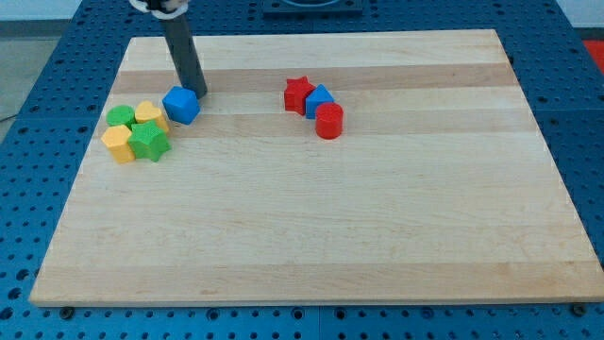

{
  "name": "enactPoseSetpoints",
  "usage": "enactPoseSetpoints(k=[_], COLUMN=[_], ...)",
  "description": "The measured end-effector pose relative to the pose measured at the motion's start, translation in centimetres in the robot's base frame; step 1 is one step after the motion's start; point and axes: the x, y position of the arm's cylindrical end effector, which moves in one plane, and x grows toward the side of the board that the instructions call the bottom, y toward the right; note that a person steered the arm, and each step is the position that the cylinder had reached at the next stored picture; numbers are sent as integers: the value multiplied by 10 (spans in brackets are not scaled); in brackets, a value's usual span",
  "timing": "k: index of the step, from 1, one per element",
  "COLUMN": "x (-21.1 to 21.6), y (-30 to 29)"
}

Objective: Slide the blue cube above the green circle

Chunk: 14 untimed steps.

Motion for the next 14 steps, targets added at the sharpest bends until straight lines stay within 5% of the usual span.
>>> enactPoseSetpoints(k=[1,3,8,11,14], x=[24,62,13,-23,-11], y=[42,26,-53,-42,-92])
